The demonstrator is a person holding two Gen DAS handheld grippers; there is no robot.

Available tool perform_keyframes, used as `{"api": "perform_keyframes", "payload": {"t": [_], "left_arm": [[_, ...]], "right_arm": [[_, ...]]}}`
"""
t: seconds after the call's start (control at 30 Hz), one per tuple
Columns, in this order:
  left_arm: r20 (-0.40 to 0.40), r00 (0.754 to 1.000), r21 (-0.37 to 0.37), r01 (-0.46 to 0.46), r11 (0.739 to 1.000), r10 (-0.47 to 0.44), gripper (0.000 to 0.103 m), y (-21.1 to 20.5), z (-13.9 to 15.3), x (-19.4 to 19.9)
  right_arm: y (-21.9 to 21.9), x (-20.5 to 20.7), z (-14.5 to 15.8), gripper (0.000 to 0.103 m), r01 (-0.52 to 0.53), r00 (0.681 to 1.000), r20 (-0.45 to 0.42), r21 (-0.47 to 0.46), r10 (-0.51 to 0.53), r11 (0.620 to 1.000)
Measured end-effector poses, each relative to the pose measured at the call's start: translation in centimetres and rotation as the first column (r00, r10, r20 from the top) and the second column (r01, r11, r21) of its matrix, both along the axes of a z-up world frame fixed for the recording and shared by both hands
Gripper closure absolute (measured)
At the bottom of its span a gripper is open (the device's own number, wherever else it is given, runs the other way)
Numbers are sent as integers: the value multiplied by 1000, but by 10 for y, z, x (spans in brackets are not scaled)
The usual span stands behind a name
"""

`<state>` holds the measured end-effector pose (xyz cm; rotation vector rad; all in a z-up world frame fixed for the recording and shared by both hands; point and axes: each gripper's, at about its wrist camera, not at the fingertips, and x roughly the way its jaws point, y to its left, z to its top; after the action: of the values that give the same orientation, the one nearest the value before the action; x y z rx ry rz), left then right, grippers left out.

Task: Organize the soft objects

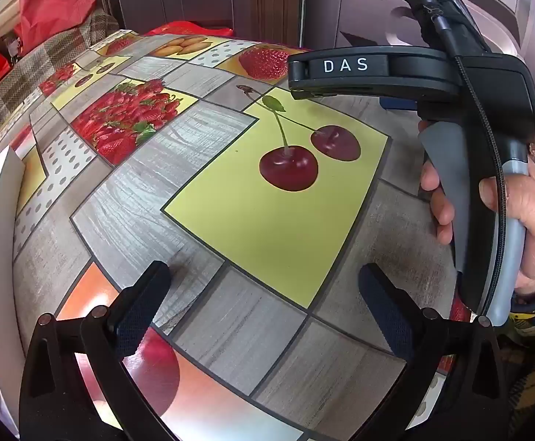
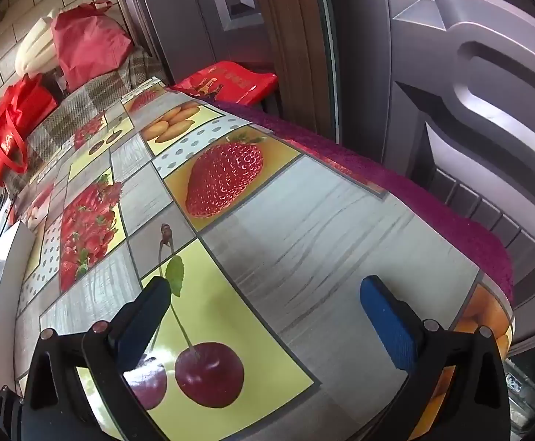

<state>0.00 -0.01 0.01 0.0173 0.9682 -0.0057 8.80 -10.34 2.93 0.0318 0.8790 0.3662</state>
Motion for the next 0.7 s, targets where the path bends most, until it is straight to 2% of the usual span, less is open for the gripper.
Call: {"api": "perform_keyframes", "payload": {"t": [0.4,0.7], "left_arm": [[-2,1000,-6,0,1000,0,0,0,0,0],[-2,1000,-6,0,1000,0,0,0,0,0]], "right_arm": [[4,-3,6,0,-2,1000,0,-14,2,1000],[5,-1,-2,0,-17,1000,-3,-16,17,1000]]}}
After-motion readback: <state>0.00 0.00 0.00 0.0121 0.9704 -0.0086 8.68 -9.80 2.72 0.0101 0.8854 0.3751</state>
